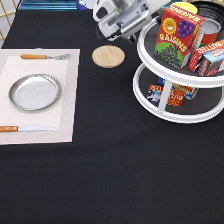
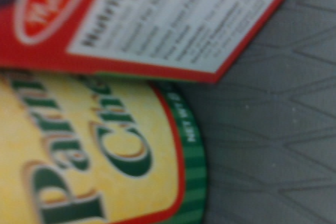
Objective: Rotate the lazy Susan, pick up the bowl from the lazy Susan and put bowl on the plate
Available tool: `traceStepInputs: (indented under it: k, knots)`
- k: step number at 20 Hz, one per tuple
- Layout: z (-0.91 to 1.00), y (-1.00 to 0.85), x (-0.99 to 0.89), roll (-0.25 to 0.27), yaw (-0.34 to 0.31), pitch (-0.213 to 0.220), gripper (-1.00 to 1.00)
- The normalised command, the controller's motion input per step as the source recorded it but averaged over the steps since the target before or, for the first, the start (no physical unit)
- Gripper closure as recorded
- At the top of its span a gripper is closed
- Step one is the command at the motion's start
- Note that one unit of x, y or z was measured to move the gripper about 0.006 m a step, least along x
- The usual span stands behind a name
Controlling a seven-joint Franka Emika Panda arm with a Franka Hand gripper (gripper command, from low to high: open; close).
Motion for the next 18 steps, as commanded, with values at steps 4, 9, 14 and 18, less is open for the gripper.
traceStepInputs:
  k: [4, 9, 14, 18]
  knots:
    - [-0.37, -0.08, -0.07, 0.076, 0.000, -0.111, -1.00]
    - [-0.15, -0.02, 0.01, 0.017, 0.000, -0.085, -1.00]
    - [0.00, 0.00, 0.32, 0.000, -0.019, -0.045, -1.00]
    - [0.00, 0.00, 0.53, 0.000, -0.016, -0.015, -1.00]
